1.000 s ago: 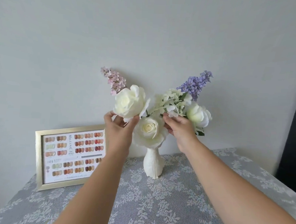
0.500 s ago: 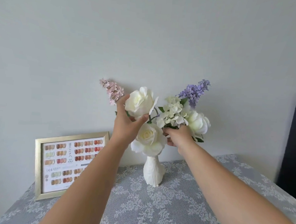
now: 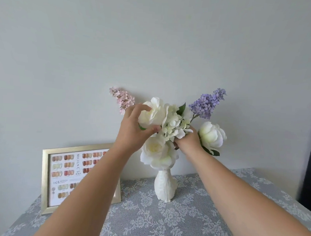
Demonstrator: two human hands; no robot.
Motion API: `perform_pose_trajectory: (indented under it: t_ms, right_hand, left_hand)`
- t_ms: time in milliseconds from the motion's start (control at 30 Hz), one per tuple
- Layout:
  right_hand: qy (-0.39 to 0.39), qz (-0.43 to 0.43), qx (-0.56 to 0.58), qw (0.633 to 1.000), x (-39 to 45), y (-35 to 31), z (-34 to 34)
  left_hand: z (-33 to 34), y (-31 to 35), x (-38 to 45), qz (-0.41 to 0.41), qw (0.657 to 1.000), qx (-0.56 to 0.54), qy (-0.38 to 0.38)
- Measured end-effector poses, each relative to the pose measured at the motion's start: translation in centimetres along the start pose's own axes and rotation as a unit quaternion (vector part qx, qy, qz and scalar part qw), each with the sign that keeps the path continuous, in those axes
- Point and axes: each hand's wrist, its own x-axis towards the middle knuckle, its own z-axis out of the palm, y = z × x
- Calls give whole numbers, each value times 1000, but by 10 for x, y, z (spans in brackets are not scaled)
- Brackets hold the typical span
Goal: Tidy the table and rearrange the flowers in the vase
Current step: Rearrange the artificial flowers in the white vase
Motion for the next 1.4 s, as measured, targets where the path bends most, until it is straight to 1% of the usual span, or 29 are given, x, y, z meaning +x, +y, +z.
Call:
perform_pose_trajectory:
  t_ms: [67,167,333,433,500,600,667,733,800,867,933,1033,1167,1233,1300,1400]
  right_hand:
    - [9,-9,3,1000,-1,2,-1]
    - [48,-10,10,999,-1,5,-4]
    - [84,-18,62,994,-6,-3,-14]
    - [106,-21,90,990,-4,-6,-27]
    - [108,-21,96,989,-3,-4,-34]
    - [108,-21,73,991,-7,0,-35]
    - [108,-23,51,993,-12,0,-33]
    - [102,-20,53,993,-16,-4,-31]
    - [91,-26,43,995,-18,-6,-30]
    - [83,-28,39,995,-19,-8,-30]
    - [83,-28,37,995,-19,-8,-31]
    - [88,-40,10,995,-18,-6,-32]
    - [82,-19,44,995,-19,-6,-31]
    - [71,-17,57,996,-21,-8,-29]
    - [76,-26,46,996,-22,-8,-26]
    - [92,-40,6,995,-23,-6,-26]
  left_hand:
    - [0,1,-1,4,1000,15,-4]
    - [4,4,-4,1,999,35,-4]
    - [12,7,-11,-9,999,49,1]
    - [16,5,-20,-16,998,64,-15]
    - [20,4,-29,-6,995,90,-29]
    - [31,4,-42,-5,984,171,-37]
    - [37,7,-48,-26,978,202,-53]
    - [42,9,-53,-55,971,220,-75]
    - [47,9,-55,-69,968,231,-74]
    - [47,6,-55,-66,972,217,-59]
    - [43,2,-51,-58,976,199,-60]
    - [31,-5,-42,-34,974,201,-97]
    - [21,-6,-26,-10,952,276,-131]
    - [20,-7,-18,-9,940,307,-146]
    - [21,-9,-12,-17,931,322,-173]
    - [26,-13,-10,-38,930,298,-213]
